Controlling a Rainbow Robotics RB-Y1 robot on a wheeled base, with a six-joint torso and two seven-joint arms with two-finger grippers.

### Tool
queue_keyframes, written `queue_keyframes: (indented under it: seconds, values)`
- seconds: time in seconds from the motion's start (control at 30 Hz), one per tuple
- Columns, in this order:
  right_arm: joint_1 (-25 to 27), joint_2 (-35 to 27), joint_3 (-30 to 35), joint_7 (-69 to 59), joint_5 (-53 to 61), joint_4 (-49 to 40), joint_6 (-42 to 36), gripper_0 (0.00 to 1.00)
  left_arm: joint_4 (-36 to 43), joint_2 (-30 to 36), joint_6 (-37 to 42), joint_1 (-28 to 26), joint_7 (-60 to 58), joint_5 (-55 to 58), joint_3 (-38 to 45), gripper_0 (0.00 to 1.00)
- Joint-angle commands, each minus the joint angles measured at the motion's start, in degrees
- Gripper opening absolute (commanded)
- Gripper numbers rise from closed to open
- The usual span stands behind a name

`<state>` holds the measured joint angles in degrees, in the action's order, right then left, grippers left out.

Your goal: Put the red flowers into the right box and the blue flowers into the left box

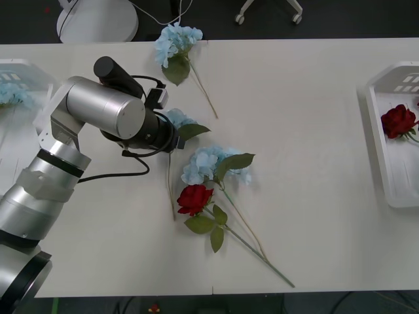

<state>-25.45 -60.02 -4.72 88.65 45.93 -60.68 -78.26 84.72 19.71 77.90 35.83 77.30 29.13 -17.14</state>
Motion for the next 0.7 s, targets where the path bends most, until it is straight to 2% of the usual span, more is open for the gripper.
queue_keyframes:
  seconds: [0.03, 0.27, 0.37, 0.53, 0.63, 0.67, 0.7]
  values:
    - [-1.8, -1.5, 8.3, 1.2, 3.9, 0.0, 0.4, 1.00, -2.7, -4.2, -3.5, 0.3, 0.8, -4.2, 0.1, 1.00]
    - [-1.9, -3.6, 16.5, 10.7, 6.6, -6.6, -0.8, 1.00, -5.1, -6.3, -6.1, -1.6, -0.1, -6.5, 0.1, 1.00]
    - [-1.9, -3.6, 16.7, 14.5, 7.0, -12.3, -2.3, 1.00, -5.1, -6.6, -8.0, -3.4, -0.7, -6.7, -0.2, 1.00]
    - [-1.8, -2.8, 10.7, 17.2, 9.7, -24.7, -5.9, 1.00, -5.2, -6.7, -12.8, -7.0, -1.5, -7.2, -1.6, 1.00]
    - [-1.8, -2.4, 4.4, 16.0, 13.3, -31.7, -5.7, 1.00, -5.1, -6.7, -15.0, -8.6, -1.7, -7.7, -2.4, 1.00]
    - [-1.8, -2.4, 3.2, 15.1, 14.0, -33.0, -5.5, 1.00, -5.2, -6.7, -15.1, -8.7, -1.7, -7.8, -2.5, 0.93]
    - [-1.8, -2.0, 0.9, 13.1, 15.5, -35.2, -5.1, 1.00, -5.1, -6.7, -15.1, -8.8, -1.8, -8.0, -2.6, 0.81]
